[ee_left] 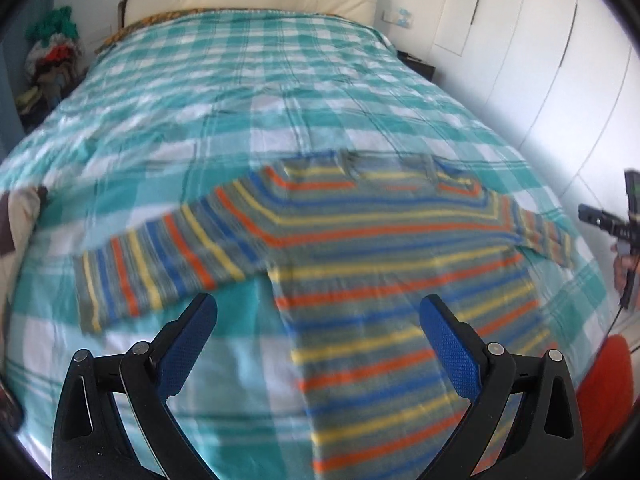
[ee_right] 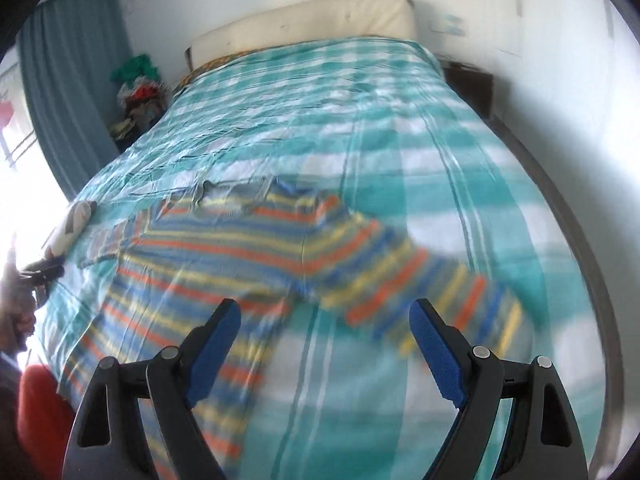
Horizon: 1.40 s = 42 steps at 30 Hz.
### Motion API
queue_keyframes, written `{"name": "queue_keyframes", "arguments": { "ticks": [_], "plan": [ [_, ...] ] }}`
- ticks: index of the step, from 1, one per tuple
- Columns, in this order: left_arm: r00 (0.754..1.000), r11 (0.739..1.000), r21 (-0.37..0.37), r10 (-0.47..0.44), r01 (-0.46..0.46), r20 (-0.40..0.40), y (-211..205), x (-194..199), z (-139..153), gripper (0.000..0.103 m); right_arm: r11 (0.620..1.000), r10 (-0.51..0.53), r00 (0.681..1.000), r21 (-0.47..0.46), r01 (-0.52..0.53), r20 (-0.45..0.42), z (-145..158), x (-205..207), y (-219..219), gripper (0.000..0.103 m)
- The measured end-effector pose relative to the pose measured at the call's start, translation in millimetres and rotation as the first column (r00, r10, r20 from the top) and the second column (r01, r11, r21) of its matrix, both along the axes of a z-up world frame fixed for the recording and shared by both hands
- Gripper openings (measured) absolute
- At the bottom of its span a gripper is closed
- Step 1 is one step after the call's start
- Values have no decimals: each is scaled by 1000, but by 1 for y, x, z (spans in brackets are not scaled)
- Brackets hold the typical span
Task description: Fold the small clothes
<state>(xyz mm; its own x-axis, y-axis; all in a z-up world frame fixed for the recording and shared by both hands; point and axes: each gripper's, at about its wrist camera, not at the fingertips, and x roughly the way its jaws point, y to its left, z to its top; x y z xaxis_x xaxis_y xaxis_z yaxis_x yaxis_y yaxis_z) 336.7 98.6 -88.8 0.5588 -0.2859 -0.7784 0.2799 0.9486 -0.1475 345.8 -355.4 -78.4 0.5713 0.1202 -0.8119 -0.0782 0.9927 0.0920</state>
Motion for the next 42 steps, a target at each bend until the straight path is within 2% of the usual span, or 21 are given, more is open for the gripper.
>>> {"name": "queue_keyframes", "arguments": {
  "ticks": [2, 6, 8, 12, 13, 14, 15, 16, 18, 20, 22, 24, 25, 26, 27, 31, 34, 35, 38, 40, 42],
  "plan": [
    [999, 999, -14, 41, -41, 1, 2, 11, -5, 101, 999, 40, 997, -15, -41, -62, -16, 55, -1, 86],
    [997, 987, -141, 73, -76, -23, 7, -9, -31, 101, 981, 173, 966, -60, -187, -192, -58, 146, 19, 80],
    [995, 983, -153, 99, -101, -22, 8, -30, -47, 101, 974, 194, 954, -72, -215, -226, -77, 176, 26, 69],
    [987, 967, -197, 155, -161, -48, 13, -57, -71, 101, 969, 211, 931, -60, -239, -296, -115, 224, 38, 67],
    [984, 963, -202, 170, -178, -54, 15, -61, -76, 101, 970, 217, 915, -30, -241, -342, -127, 233, 39, 63],
    [981, 960, -202, 186, -193, -57, 17, -64, -81, 101, 966, 233, 887, -13, -260, -399, -140, 238, 42, 20],
    [978, 958, -198, 201, -209, -59, 18, -66, -85, 101, 953, 242, 878, -68, -295, -414, -145, 240, 48, 6],
    [974, 954, -195, 220, -227, -59, 20, -68, -88, 101, 938, 256, 880, -118, -327, -401, -143, 245, 56, 4],
    [969, 946, -208, 242, -248, -54, 24, -72, -90, 101, 933, 203, 917, -218, -288, -342, -131, 255, 58, 3],
    [966, 940, -221, 253, -259, -55, 25, -72, -91, 101, 941, 165, 939, -237, -241, -301, -128, 261, 56, 4],
    [965, 941, -212, 251, -262, -77, 25, -69, -95, 101, 933, 155, 930, -259, -249, -333, -146, 259, 61, 4],
    [963, 941, -205, 257, -268, -81, 26, -72, -98, 101, 925, 159, 943, -291, -246, -293, -146, 251, 65, 9],
    [961, 939, -206, 264, -276, -84, 28, -75, -98, 101, 929, 147, 948, -291, -230, -281, -143, 249, 63, 25],
    [959, 936, -209, 270, -282, -84, 29, -77, -97, 101, 933, 122, 955, -297, -203, -270, -137, 244, 59, 52],
    [957, 933, -213, 277, -289, -82, 31, -79, -94, 101, 936, 107, 964, -303, -180, -243, -127, 236, 55, 62],
    [968, 939, -237, 248, -250, -39, 25, -99, -73, 101, 941, 141, 979, -286, -178, -145, -80, 173, 58, 64],
    [989, 968, -200, 145, -149, -35, -1, -119, -68, 101, 939, 269, 952, -182, -293, -146, -58, 91, 85, 64],
    [992, 975, -186, 119, -125, -44, -9, -125, -70, 101, 936, 319, 935, -105, -336, -155, -56, 51, 100, 64],
    [994, 986, -155, 43, -59, -101, -33, -149, -81, 101, 901, 427, 878, 21, -433, -215, -70, -49, 137, 64],
    [985, 993, -119, 2, -22, -170, -47, -167, -91, 101, 888, 449, 850, 29, -459, -277, -89, -103, 153, 64],
    [979, 999, -38, -21, 13, -200, -57, -184, -98, 101, 893, 410, 833, -24, -450, -371, -114, -155, 158, 63]
  ]
}}
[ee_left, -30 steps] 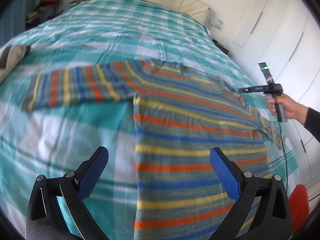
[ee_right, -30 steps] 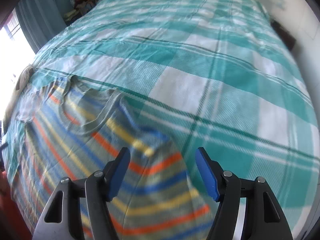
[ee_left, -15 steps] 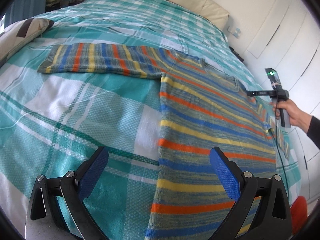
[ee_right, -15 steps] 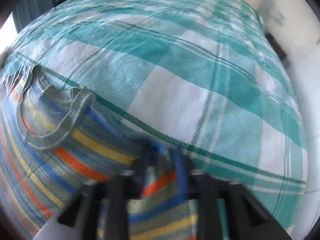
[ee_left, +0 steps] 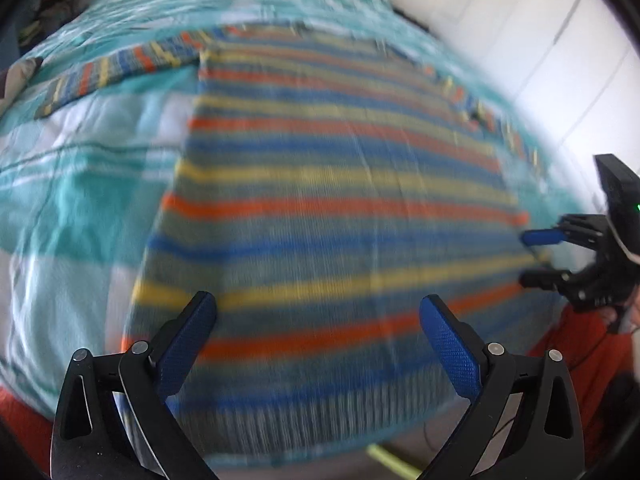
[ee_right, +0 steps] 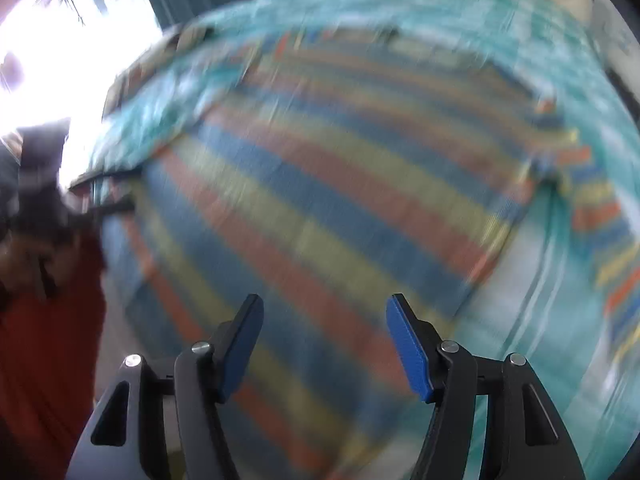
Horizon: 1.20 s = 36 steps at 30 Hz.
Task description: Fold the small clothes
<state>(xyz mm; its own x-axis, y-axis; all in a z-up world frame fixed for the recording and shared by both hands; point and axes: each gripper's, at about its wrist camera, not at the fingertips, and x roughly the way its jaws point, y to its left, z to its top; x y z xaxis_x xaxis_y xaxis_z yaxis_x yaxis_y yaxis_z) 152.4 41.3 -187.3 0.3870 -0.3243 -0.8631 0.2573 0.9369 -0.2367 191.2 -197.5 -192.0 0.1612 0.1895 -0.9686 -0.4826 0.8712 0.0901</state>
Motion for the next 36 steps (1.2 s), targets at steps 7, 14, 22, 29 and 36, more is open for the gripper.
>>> {"name": "queue_keyframes", "arguments": {
  "ticks": [7, 14, 22, 29, 36],
  "plan": [
    [999, 991, 125, -43, 42, 3, -16, -31, 7, 101, 950, -305, 952, -85, 302, -20, -2, -75, -66, 65],
    [972, 970, -133, 216, -203, 94, 60, -31, 57, 101, 865, -501, 854, 112, 489, 142, 51, -84, -105, 65],
    [965, 979, -128, 180, -157, 192, 47, 62, 68, 101, 791, -611, 717, 272, 548, 336, 97, -62, -84, 77],
    [986, 993, -54, 111, -105, 123, -18, 154, 8, 101, 762, -644, 644, 272, 588, 412, 103, -4, -75, 79],
    [987, 994, 65, 79, -89, 137, -30, 156, -32, 103, 764, -615, 613, 186, 617, 495, 63, 43, -91, 93]
  ]
}}
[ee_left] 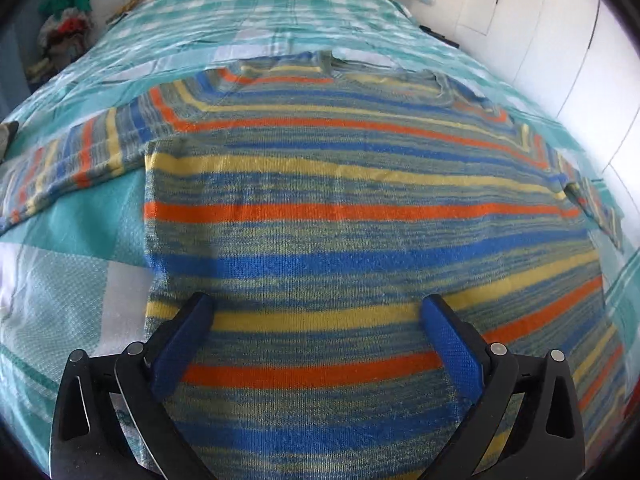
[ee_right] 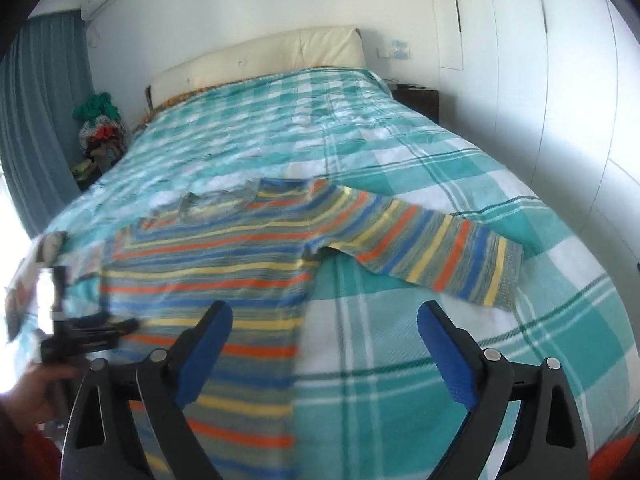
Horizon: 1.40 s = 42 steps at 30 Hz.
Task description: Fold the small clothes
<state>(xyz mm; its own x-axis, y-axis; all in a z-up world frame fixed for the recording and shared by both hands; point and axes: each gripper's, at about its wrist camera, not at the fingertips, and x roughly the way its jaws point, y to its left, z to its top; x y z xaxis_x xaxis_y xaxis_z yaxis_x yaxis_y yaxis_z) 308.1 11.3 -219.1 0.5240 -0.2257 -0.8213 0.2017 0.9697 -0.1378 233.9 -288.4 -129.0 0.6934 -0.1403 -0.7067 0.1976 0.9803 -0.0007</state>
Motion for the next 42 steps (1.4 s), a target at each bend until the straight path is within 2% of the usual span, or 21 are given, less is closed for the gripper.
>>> {"name": "queue_keyframes", "arguments": {
  "ticks": [2, 6, 9, 11, 15, 21, 28, 33, 37, 38, 40, 42],
  "plan": [
    [1000, 1000, 5, 0, 0, -1, 0, 0, 0, 103, 1000, -17, 998, -8, 17, -53, -22, 11, -11, 93],
    [1000, 1000, 5, 0, 0, -2, 0, -1, 2, 103, 991, -100, 983, 73, 112, -156, -58, 15, -41, 93],
    [1000, 1000, 6, -1, 1, -1, -1, -1, 1, 103, 985, -133, 978, 87, 148, -158, -69, 12, -49, 93],
    [1000, 1000, 5, -1, 1, -1, -1, -1, 1, 103, 989, -130, 976, 47, 141, -175, -69, 15, -45, 93],
    [1000, 1000, 5, -1, 1, -2, -1, 0, 1, 103, 991, -123, 976, 35, 131, -178, -72, 13, -44, 95],
    [1000, 1000, 6, -1, 1, -2, -1, 0, 1, 103, 993, -116, 969, -27, 113, -218, -78, 24, -35, 102],
    [1000, 1000, 6, -1, 1, -2, -1, 1, 1, 103, 990, -141, 971, -10, 142, -192, -72, 25, -37, 103],
    [1000, 1000, 6, -1, 1, -2, -1, 1, 0, 103, 985, -161, 980, 42, 167, -119, -44, -10, -37, 102],
    [1000, 1000, 6, -1, 1, -2, -1, 1, 1, 103, 972, -208, 977, 103, 212, -45, -12, -31, -47, 102],
    [1000, 1000, 6, -1, 1, -2, -1, -1, 2, 103, 959, -237, 971, 156, 237, -21, -3, -38, -54, 102],
    [1000, 1000, 6, -1, 1, -2, -1, 0, 1, 103, 918, -289, 957, 285, 274, 9, 5, -48, -73, 102],
    [1000, 1000, 6, -1, 1, -2, -1, -1, 2, 103, 831, -367, 930, 454, 321, 13, 7, -61, -104, 102]
  ]
}}
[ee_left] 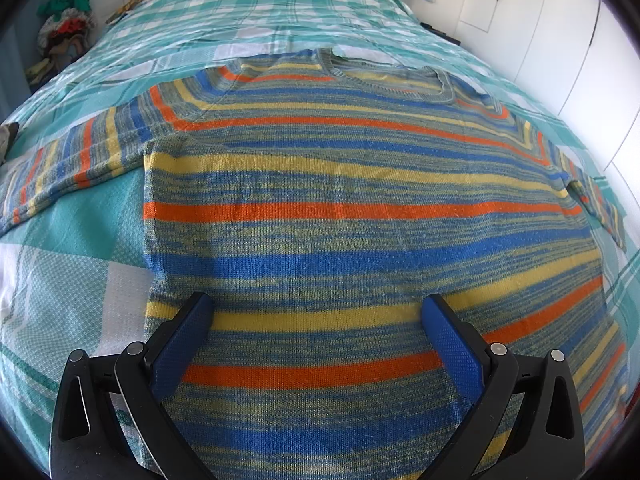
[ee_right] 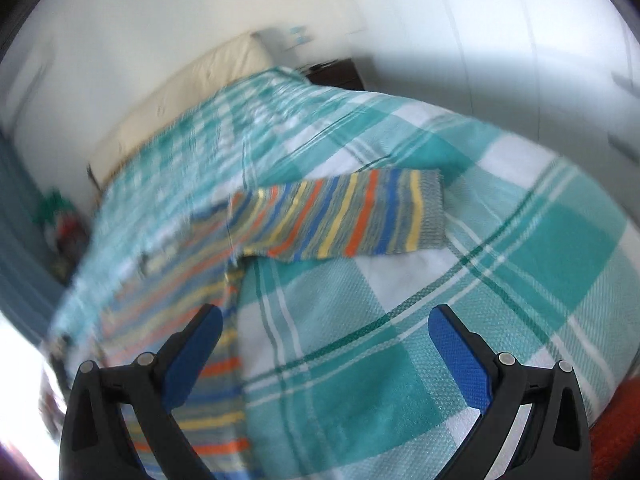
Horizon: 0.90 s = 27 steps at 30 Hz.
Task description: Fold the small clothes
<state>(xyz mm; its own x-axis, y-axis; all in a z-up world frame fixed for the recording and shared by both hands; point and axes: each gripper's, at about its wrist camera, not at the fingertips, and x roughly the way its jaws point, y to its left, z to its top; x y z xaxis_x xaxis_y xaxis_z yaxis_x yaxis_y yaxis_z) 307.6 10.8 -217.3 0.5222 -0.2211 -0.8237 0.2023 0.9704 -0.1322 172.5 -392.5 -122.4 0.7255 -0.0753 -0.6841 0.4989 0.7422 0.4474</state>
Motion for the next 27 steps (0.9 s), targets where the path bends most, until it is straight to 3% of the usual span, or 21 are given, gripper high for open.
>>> {"name": "queue_keyframes", "arguments": {
  "ticks": [4, 8, 10, 17, 18, 19, 20, 21, 24, 27],
  "plan": [
    [1000, 1000, 0, 0, 0, 0, 0, 1, -1, 103, 976, -95, 995, 199, 93, 1, -8, -1, -61, 98],
    [1000, 1000, 0, 0, 0, 0, 0, 1, 0, 103, 949, -90, 995, 299, 99, -44, -19, 17, -109, 79],
    [1000, 1000, 1, 0, 0, 0, 0, 2, -1, 103, 926, -68, 997, 369, 80, -47, -26, 30, -127, 78],
    [1000, 1000, 3, 1, -1, 3, 0, 0, 0, 103, 920, 55, 995, 391, -18, -84, -55, 85, -139, 64],
    [1000, 1000, 2, 1, -1, 2, 0, 0, 0, 103, 925, 74, 992, 378, -31, -100, -59, 93, -134, 61],
    [1000, 1000, 2, 1, -1, 2, 0, 0, 0, 103, 936, 75, 991, 352, -31, -113, -61, 97, -130, 49],
    [1000, 1000, 2, 0, 0, 3, 0, -1, 0, 103, 950, 66, 986, 311, -16, -151, -63, 100, -128, 6],
    [1000, 1000, 1, 0, 0, 3, 0, -1, 0, 103, 971, 24, 977, 238, 27, -210, -61, 99, -128, 3],
    [1000, 1000, 0, 2, -2, 4, -2, 6, -4, 103, 996, -66, 967, 41, 79, -248, -40, 97, -126, 1],
    [1000, 1000, 4, -5, 5, -27, -3, 14, -5, 102, 999, -34, 953, -29, 27, -301, -29, 111, -115, 1]
  ]
}}
